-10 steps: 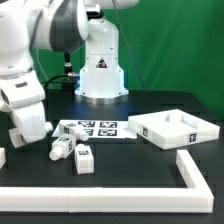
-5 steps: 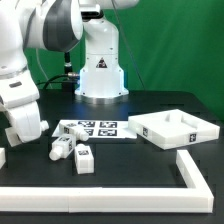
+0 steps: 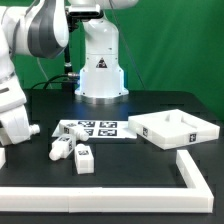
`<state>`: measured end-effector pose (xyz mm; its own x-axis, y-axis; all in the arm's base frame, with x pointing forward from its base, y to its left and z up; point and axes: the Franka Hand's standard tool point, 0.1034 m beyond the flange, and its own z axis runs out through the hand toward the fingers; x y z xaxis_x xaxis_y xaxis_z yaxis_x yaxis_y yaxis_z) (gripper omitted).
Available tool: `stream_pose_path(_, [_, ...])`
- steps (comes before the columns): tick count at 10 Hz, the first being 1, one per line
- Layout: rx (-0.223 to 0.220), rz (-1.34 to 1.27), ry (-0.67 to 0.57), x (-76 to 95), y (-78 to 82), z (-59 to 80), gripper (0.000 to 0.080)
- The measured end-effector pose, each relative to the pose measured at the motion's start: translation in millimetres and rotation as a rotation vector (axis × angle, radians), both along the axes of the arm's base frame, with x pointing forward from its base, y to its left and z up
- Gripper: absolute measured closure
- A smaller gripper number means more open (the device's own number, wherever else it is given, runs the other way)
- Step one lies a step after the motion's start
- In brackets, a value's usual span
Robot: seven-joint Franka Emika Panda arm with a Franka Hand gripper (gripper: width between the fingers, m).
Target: Assemble one leg
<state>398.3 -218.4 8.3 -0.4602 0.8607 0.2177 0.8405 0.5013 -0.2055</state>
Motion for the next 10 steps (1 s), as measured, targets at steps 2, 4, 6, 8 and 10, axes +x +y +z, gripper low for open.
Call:
stream_pose_path(2, [0.000, 0.001, 0.000, 0.3, 0.6, -0.1, 0.0522])
stream_pose_path(4, [0.001, 0.001, 0.002, -0.3, 0.8, -0.9, 0.0368])
stream_pose_path(6, [-0.012, -0.040, -0.001, 1.3, 1.9, 2.5, 0.0200])
stream_pose_path(8, [-0.066, -0.139, -0.031, 10.2, 11.1, 34.0, 0.0153])
stream_pose_path(10, [-0.136, -0.315, -0.066, 32.8, 31.2, 60.7, 0.0150])
